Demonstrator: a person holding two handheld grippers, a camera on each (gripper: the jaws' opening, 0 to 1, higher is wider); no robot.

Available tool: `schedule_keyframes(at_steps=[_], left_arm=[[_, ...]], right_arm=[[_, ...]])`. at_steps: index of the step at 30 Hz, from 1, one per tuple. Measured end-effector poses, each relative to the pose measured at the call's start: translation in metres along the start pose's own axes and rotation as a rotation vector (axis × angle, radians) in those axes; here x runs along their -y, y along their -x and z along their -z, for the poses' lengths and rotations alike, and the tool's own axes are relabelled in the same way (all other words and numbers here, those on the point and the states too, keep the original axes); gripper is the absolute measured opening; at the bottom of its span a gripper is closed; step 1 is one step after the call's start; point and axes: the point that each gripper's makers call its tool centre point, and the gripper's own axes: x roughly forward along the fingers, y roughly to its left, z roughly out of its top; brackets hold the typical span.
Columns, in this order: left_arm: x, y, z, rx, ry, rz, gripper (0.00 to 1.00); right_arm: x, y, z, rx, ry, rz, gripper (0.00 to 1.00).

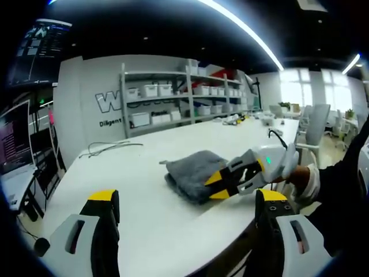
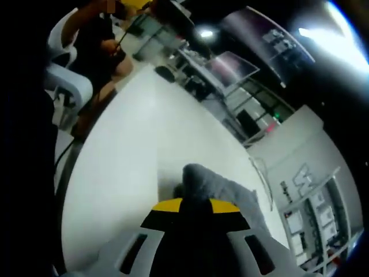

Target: Open the folded towel by lifting each exposed corner and separating the folded layers until the towel lies flat within the target outline without major curled edges

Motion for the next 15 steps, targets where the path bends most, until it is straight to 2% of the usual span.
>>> schedule_keyframes(at_steps=[9, 15], left_arm=[[0.0018, -0.0014, -0.0001, -0.001, 0.001, 0.008, 0.96], [0.0014, -0.0012, -0.0003, 0.001, 0.001, 0.006, 0.96]], right_arm=[[0.0018, 0.0007, 0.0012, 0.006, -0.011, 0.003, 0.08], [0.0021, 0.0021, 0.0004, 0.017, -0.049, 0.000, 0.05]])
